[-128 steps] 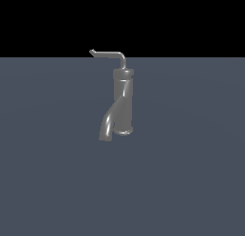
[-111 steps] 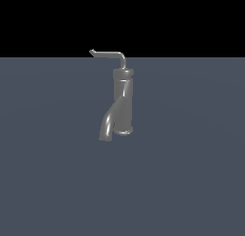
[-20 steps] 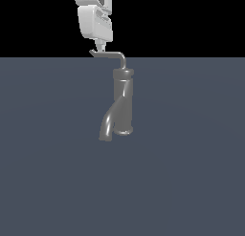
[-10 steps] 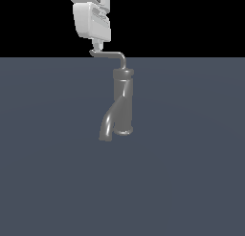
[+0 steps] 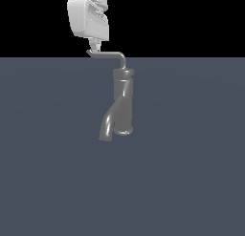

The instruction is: Turn on the faucet by rotating a designated handle.

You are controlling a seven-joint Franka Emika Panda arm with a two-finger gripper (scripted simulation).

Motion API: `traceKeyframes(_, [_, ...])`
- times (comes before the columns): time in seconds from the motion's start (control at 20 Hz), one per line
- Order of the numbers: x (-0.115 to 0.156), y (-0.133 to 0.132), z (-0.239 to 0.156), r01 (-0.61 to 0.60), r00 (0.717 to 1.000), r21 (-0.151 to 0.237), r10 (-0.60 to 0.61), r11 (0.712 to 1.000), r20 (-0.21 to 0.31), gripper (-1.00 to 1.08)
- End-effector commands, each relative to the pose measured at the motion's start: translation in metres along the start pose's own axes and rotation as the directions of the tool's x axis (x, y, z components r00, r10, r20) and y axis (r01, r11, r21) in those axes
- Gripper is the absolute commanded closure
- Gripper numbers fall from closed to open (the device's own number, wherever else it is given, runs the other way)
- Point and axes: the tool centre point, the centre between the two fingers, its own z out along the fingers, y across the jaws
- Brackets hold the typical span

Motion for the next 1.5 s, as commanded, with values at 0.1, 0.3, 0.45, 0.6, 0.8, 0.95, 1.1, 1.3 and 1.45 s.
traceKeyframes(0.1, [-0.002, 0.016, 0.000, 0.004, 1.000, -0.007, -0.004, 1.000, -0.002, 1.08])
traceKeyframes(0.3, [-0.003, 0.027, 0.000, 0.004, 1.000, -0.006, -0.004, 1.000, -0.002, 1.08])
traceKeyframes(0.45, [-0.003, 0.032, 0.000, 0.004, 1.000, -0.006, -0.004, 1.000, -0.002, 1.08])
traceKeyframes(0.6, [0.004, 0.031, 0.000, -0.002, 1.000, -0.001, 0.002, 1.000, -0.003, 1.08])
traceKeyframes(0.8, [0.010, 0.040, 0.000, -0.001, 1.000, -0.002, 0.001, 1.000, -0.003, 1.08])
traceKeyframes(0.95, [0.016, 0.047, 0.000, -0.001, 1.000, -0.002, 0.001, 1.000, -0.003, 1.08])
traceKeyframes(1.1, [0.021, 0.055, 0.000, 0.000, 1.000, -0.003, 0.000, 1.000, -0.003, 1.08])
traceKeyframes(1.3, [0.028, 0.064, 0.000, 0.001, 1.000, -0.004, -0.001, 1.000, -0.002, 1.08])
traceKeyframes(1.45, [0.034, 0.072, 0.000, 0.001, 1.000, -0.004, -0.001, 1.000, -0.002, 1.08])
